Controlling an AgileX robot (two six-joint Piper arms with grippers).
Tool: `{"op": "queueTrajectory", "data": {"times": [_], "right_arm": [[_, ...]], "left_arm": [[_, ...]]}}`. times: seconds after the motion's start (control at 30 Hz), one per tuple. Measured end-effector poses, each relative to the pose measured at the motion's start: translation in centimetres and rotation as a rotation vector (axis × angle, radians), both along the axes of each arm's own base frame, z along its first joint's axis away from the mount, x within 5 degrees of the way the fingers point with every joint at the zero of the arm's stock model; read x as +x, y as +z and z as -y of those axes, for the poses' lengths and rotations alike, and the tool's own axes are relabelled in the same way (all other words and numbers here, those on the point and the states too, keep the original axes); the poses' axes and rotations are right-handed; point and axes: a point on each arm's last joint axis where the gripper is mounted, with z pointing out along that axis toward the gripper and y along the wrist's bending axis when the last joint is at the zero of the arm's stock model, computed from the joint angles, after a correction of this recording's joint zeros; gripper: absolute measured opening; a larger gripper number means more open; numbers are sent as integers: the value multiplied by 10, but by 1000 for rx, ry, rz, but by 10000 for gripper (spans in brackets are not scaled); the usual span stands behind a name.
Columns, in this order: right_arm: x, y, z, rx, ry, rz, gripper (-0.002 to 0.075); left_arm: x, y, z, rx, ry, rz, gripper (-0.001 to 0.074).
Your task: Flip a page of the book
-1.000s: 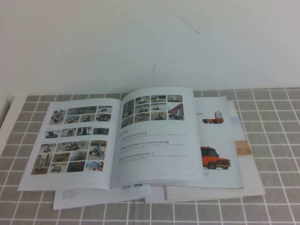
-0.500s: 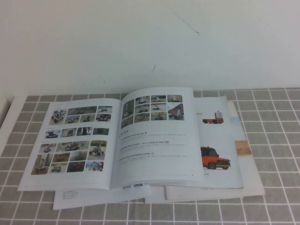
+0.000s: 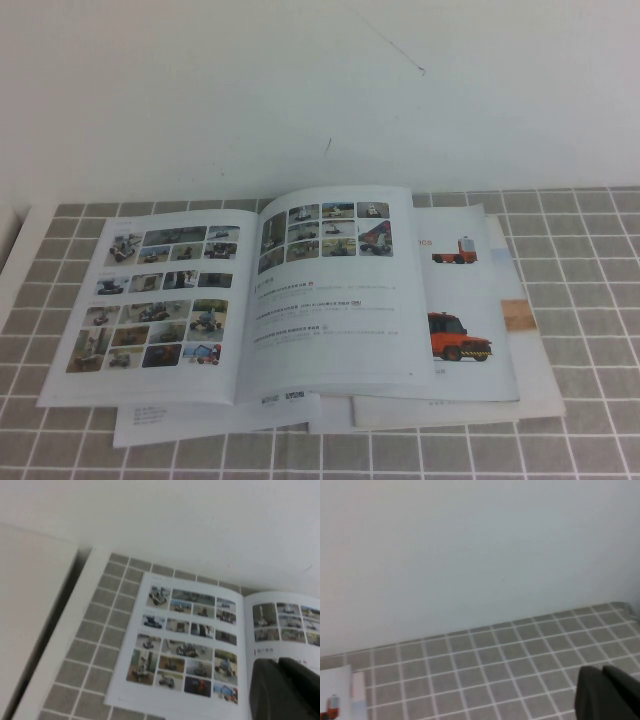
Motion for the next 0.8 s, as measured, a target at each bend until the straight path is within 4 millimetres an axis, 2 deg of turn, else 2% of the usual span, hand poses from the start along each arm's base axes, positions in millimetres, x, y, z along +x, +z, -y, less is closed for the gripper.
{"op": "queueTrajectory", "data": {"times": [0.17,0.4,0.6,0.8], "right_arm": [[24,-6,-25,41,146,5,-3],[43,-27,-41,175,179,-119,-3],[41,-46,-52,223,272,-318,-3],[34,-61,-77,201,598,-529,-3]], "left_arm": [[14,-20,8,-49,-57,-138,-2],[36,-50,14,95,-204,-306,-2],[65,-63,17,147,-264,-338,-2],[97,-82,24,82,-293,-389,-2]]}}
